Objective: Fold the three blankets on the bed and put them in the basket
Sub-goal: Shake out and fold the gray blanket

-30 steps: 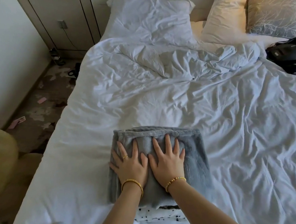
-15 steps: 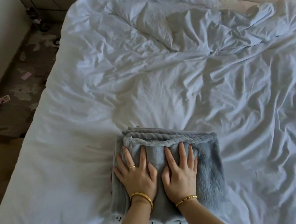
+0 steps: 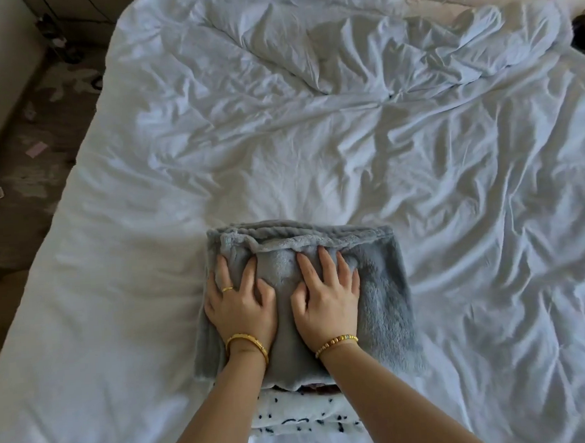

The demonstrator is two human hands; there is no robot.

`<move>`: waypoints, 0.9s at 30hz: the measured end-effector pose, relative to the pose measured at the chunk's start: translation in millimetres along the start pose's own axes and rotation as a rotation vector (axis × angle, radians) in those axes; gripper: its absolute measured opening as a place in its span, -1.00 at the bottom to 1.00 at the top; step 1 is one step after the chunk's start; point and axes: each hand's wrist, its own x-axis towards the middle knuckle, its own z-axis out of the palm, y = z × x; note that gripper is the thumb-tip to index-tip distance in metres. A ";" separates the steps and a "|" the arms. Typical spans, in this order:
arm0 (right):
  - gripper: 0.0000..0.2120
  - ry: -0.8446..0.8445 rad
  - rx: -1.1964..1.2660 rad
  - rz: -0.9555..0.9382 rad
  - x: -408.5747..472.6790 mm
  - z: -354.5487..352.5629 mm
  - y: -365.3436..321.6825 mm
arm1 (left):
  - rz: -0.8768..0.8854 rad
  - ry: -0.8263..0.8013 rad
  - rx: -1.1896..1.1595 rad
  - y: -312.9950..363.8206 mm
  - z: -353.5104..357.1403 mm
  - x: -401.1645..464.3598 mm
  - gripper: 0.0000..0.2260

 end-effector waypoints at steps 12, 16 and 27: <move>-0.05 -0.250 0.442 0.598 12.0 -71.4 27.5 | -0.488 -0.591 -0.501 -36.6 -69.4 20.3 -0.22; -0.09 -0.523 0.828 0.764 2.5 -82.9 64.5 | -0.389 -0.608 -0.563 -35.5 -70.0 12.2 -0.25; 0.21 -0.879 0.624 0.684 -3.0 -126.9 74.8 | -0.471 -0.857 -0.696 -51.1 -117.5 -24.9 -0.26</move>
